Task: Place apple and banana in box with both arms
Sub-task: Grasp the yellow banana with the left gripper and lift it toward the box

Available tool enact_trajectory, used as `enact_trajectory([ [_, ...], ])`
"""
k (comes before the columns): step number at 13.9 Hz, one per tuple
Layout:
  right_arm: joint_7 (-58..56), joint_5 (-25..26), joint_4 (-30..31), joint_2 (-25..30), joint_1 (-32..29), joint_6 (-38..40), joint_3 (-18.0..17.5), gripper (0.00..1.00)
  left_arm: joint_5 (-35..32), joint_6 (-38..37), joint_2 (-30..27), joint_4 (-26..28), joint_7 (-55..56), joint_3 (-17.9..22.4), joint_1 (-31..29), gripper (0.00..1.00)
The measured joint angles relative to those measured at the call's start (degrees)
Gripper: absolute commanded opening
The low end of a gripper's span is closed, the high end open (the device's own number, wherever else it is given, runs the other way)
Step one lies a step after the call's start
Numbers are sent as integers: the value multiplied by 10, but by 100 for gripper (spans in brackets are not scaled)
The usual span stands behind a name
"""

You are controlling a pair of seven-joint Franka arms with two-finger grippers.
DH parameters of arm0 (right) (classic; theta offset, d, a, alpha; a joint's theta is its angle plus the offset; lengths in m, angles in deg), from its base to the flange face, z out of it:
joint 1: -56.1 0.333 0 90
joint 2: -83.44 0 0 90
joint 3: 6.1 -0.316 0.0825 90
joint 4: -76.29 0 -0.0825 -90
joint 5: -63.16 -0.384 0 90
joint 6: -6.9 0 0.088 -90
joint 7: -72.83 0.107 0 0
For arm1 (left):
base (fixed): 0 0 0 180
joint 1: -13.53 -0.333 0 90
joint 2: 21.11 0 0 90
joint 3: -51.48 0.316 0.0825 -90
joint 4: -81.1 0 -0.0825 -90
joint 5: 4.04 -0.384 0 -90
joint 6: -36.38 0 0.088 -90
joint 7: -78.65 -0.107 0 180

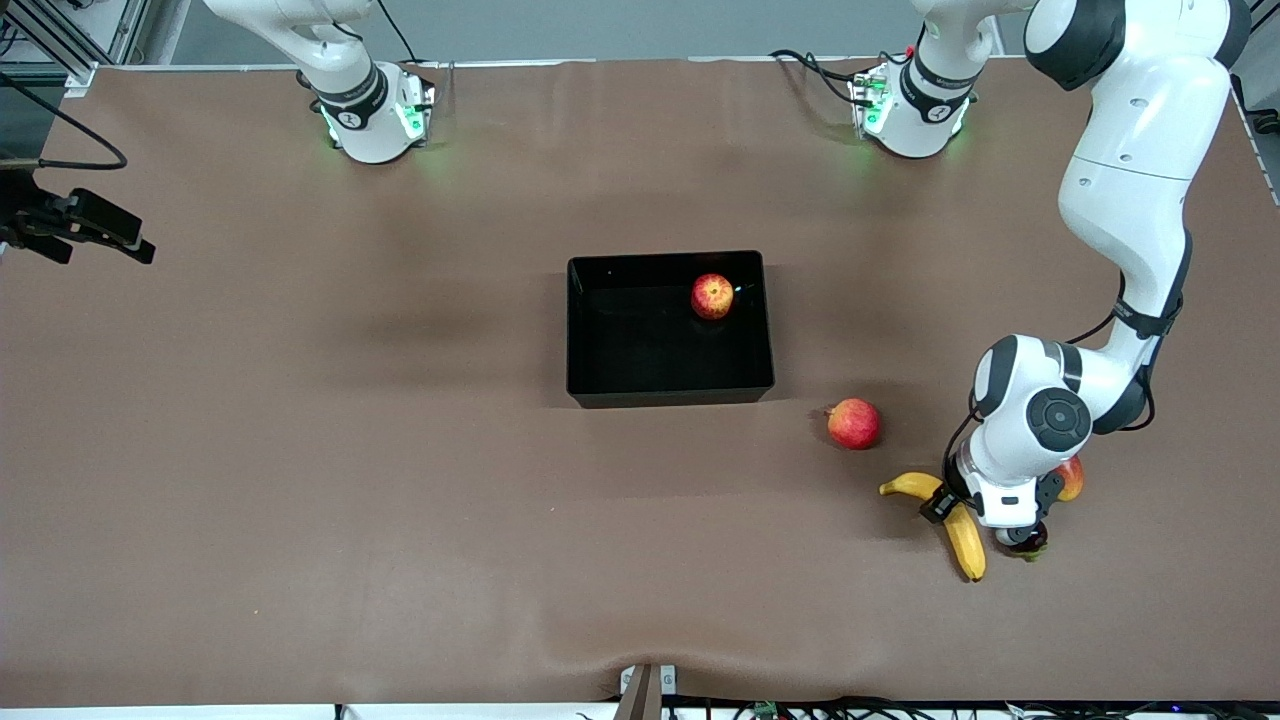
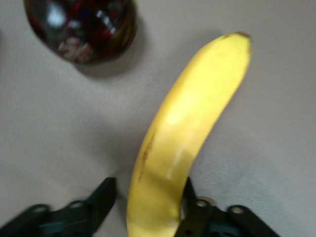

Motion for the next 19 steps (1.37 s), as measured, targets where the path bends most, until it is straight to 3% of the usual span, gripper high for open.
enact_trajectory([
  [2, 0, 0, -1, -1, 0, 0, 0, 100, 0, -57, -10, -25, -6, -4, 0, 0],
  [4, -4, 1, -3, -2, 0, 1, 1, 100, 1, -167, -27, -76, -6, -22, -1, 0],
  [6, -23, 2, -5, -2, 0, 2, 4, 100, 14, -255, -57, -112, -4, -56, -1, 0],
  [8, -28, 2, -6, -2, -2, 4, 8, 100, 50, -316, -92, -112, 30, -96, 3, 0],
  [11, -31, 2, -6, -3, -3, 5, 10, 100, 62, -340, -118, -78, 141, -177, 12, 0],
  [13, -31, 2, -6, -5, -4, 7, 10, 100, 62, -340, -120, -56, 236, -209, 39, 0],
  [16, -32, 2, -6, -12, -3, 7, 10, 100, 58, -339, -120, -40, 370, -214, 123, 0],
  [19, -32, 2, -6, -13, -2, 7, 8, 100, -1, -301, -120, -7, 472, -213, 204, 0],
])
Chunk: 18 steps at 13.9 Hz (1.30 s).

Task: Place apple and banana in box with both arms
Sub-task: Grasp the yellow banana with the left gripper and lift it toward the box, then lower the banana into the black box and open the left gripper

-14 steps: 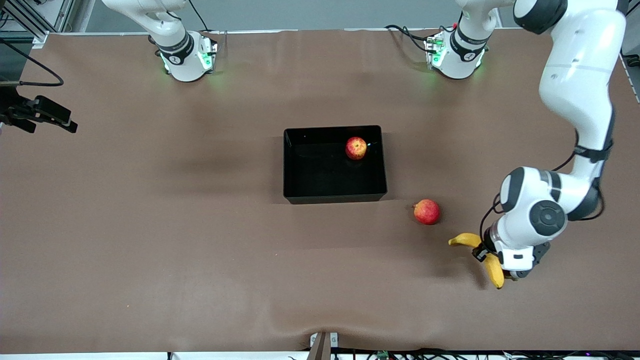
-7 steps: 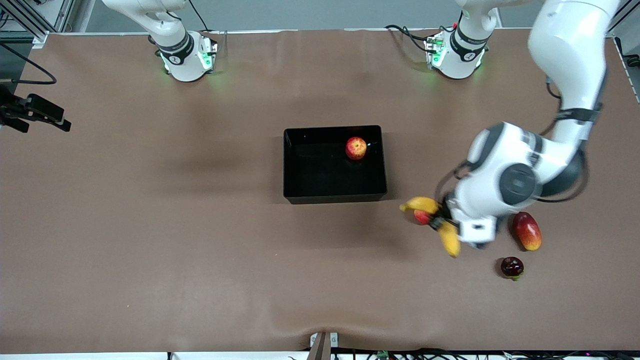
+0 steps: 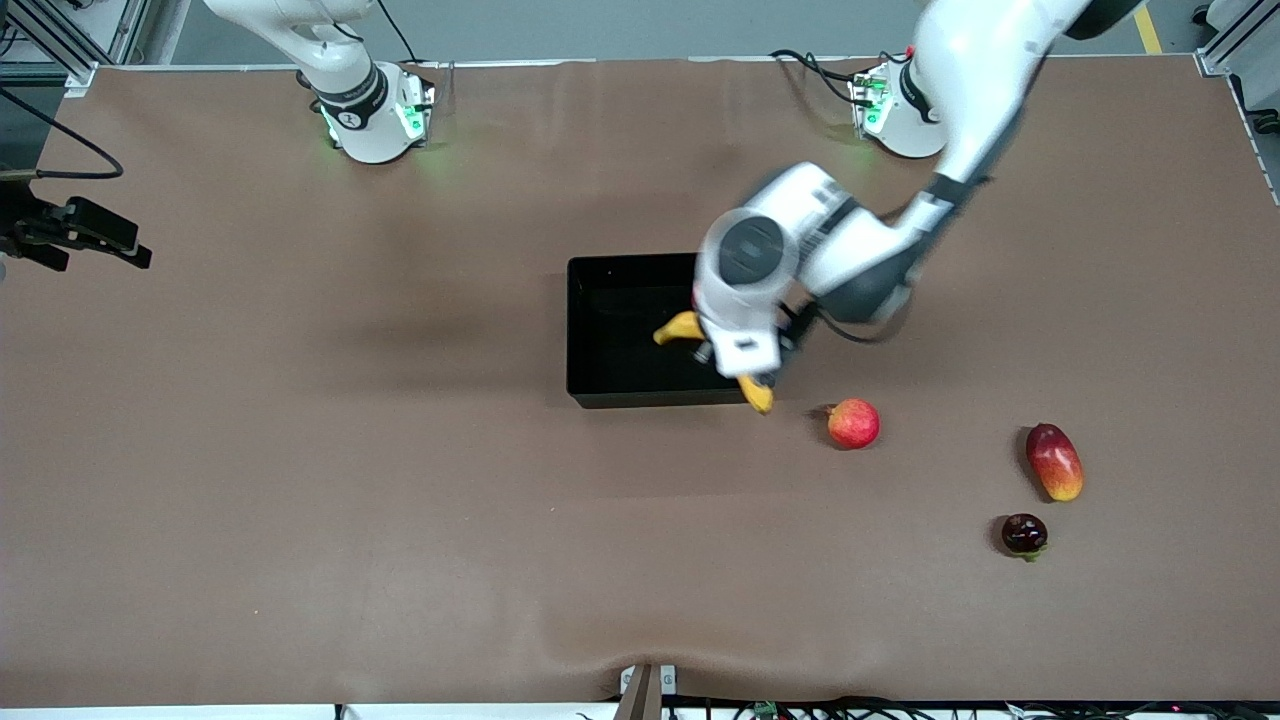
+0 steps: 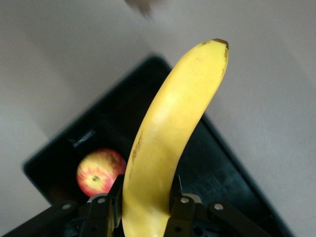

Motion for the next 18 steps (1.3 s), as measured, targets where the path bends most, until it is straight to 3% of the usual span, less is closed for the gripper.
enact_trajectory([
  [4, 0, 0, -1, 0, -1, 0, 0, 100, -86, 96, 15, 59, 69, 1, 50, 0],
  [11, -2, 0, -3, 0, 1, 0, -4, 100, -158, 201, 80, 63, 74, 4, 89, 0],
  [15, -2, 0, -3, 0, 1, 0, -4, 100, -213, 223, 121, 63, 68, 7, 102, 0],
  [16, -2, 0, -3, 0, 1, 0, -4, 100, -215, 225, 127, 62, 68, 8, 103, 27],
  [18, -2, 0, -3, 0, 1, 0, -4, 100, -217, 227, 131, 57, 66, 9, 103, 100],
])
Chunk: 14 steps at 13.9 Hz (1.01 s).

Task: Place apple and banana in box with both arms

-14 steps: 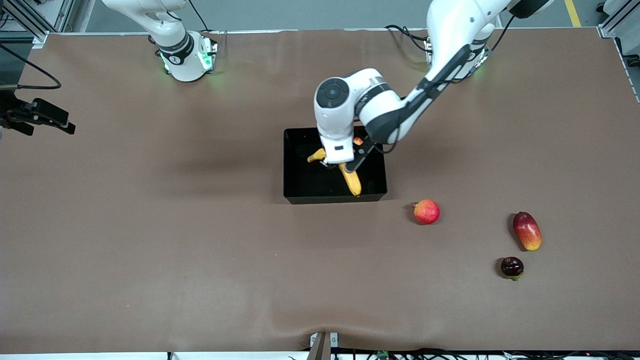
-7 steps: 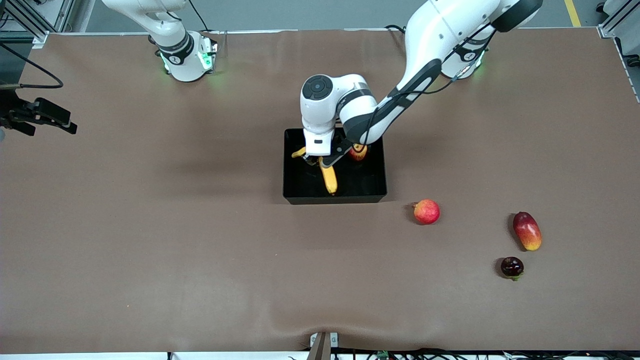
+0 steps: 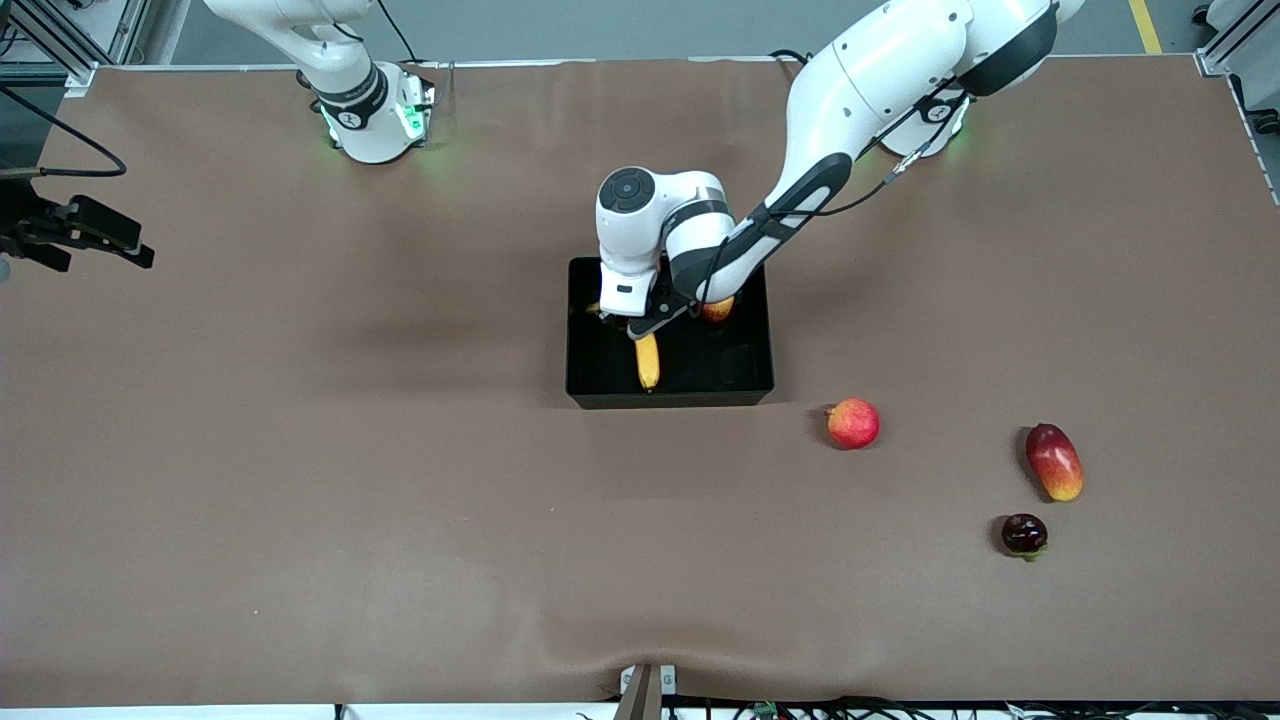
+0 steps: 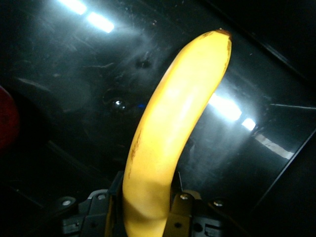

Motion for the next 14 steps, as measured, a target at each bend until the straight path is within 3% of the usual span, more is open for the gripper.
enact_trajectory([
  [4, 0, 0, 0, 0, 0, 0, 0, 100, -11, -11, -8, -21, -2, 3, -5, 100],
  [6, 0, 0, 0, 0, 0, 0, 0, 100, -16, -75, -35, -45, -25, 2, -21, 100],
  [9, 0, 0, 0, 0, 0, 0, 0, 100, -10, -150, -103, -74, -93, -8, -80, 100],
  [14, 0, 0, 0, 0, 0, 0, 1, 100, 48, -172, -206, -78, -215, -17, -188, 100],
])
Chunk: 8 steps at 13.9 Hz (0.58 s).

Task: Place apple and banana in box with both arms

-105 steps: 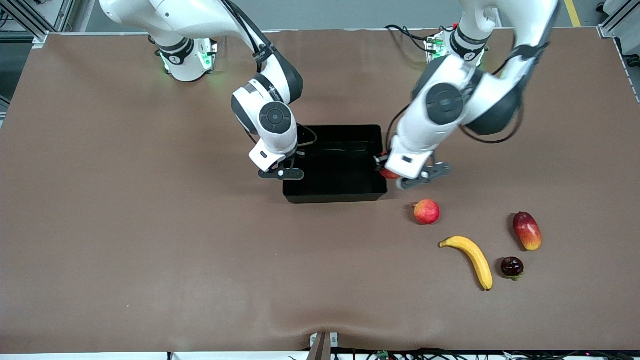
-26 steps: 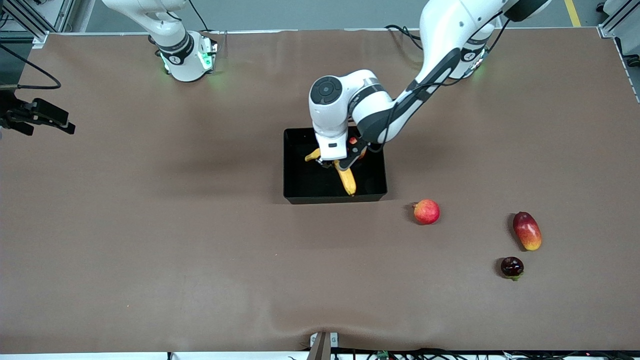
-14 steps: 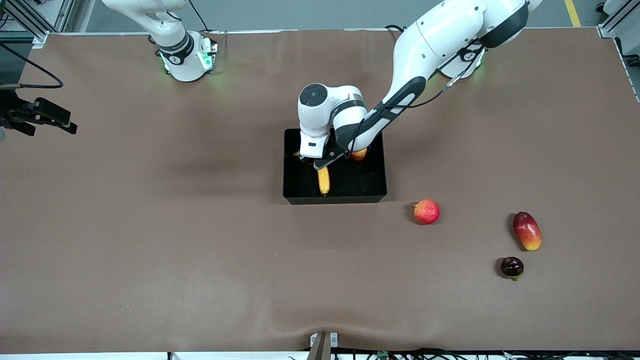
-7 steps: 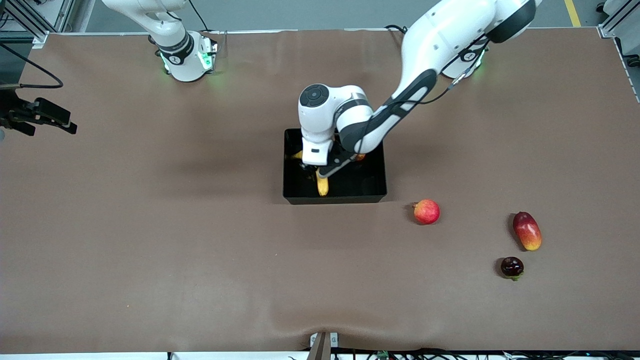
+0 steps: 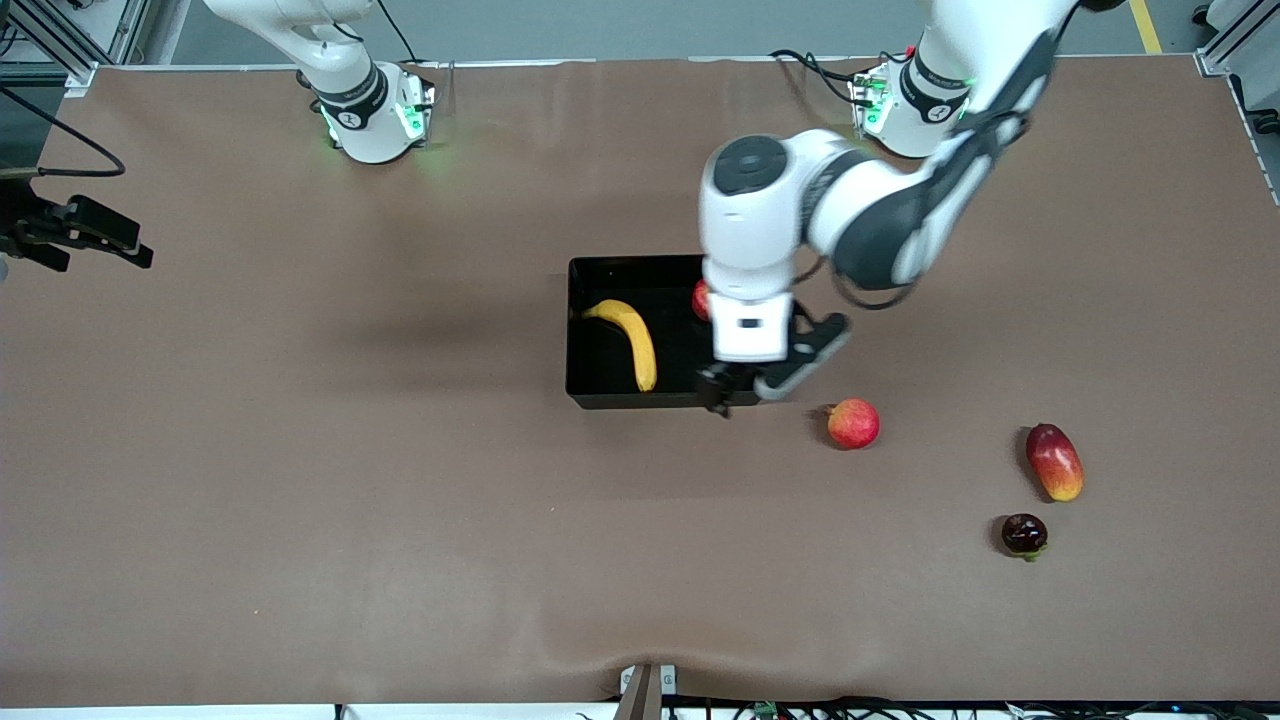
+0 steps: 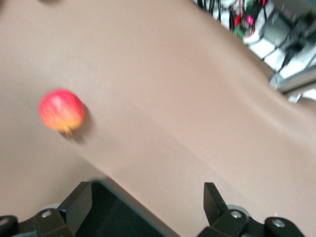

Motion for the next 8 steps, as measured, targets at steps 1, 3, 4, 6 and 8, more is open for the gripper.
enact_trajectory([
  [1, 0, 0, 0, 0, 0, 0, 0, 100, 10, -12, -18, -1, -41, 0, -19, 100],
  [3, 0, 0, 0, 0, 0, 0, 1, 100, 37, -51, -50, -7, -134, 0, -50, 100],
  [4, 0, 0, 0, 0, -1, 0, 1, 100, 60, -73, -64, -15, -174, 0, -64, 100],
  [6, 0, 0, 0, 0, -1, 0, 1, 100, 108, -107, -89, -30, -247, -1, -93, 100],
  [8, 0, 0, 0, 0, -1, 1, 2, 100, 154, -138, -116, -36, -331, 0, -133, 100],
])
